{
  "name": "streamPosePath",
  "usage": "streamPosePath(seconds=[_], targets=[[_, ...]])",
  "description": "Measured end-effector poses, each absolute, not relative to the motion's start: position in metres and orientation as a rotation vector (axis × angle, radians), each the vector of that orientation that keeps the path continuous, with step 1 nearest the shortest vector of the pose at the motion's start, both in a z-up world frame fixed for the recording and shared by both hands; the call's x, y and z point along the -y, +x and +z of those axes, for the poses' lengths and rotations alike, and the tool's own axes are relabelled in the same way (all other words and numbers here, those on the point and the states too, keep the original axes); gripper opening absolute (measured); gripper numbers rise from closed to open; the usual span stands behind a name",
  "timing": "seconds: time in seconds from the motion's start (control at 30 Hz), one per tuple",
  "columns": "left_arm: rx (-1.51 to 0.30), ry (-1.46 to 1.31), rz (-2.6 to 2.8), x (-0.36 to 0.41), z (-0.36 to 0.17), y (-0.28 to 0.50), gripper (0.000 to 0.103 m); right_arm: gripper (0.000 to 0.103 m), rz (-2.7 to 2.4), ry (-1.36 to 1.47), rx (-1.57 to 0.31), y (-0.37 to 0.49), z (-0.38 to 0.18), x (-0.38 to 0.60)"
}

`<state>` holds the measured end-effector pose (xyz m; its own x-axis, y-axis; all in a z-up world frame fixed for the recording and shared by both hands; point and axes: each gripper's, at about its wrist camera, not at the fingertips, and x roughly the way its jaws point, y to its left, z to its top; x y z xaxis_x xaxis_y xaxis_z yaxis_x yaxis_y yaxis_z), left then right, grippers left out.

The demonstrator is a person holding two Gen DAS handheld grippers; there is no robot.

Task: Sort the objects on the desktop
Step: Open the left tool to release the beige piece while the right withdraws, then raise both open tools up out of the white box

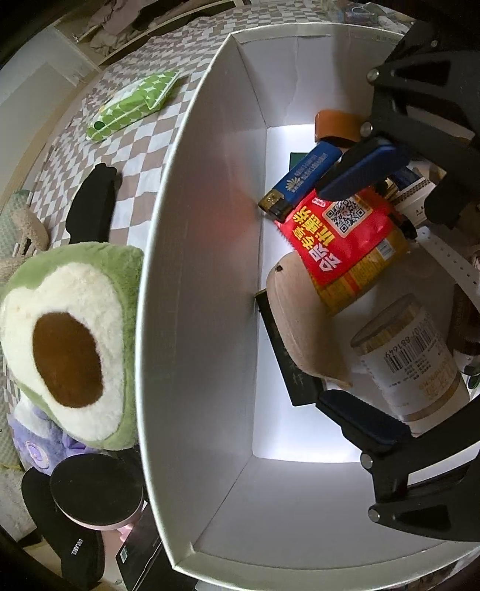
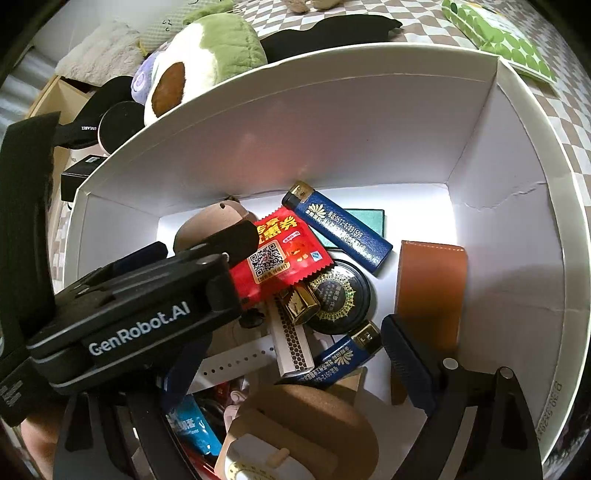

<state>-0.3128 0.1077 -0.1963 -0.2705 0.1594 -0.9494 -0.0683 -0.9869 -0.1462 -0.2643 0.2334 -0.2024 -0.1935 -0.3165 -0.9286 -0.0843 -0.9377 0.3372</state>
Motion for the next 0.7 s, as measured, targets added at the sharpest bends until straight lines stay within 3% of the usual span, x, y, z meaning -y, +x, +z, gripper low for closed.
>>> streamPosePath(seconds=[0.7], targets=[[0.122,-1.705,2.458,-0.099,-0.151,-0.288,0.103,0.093,-2.347,1.794,0.438,-0.236,-0.163,-0.231]])
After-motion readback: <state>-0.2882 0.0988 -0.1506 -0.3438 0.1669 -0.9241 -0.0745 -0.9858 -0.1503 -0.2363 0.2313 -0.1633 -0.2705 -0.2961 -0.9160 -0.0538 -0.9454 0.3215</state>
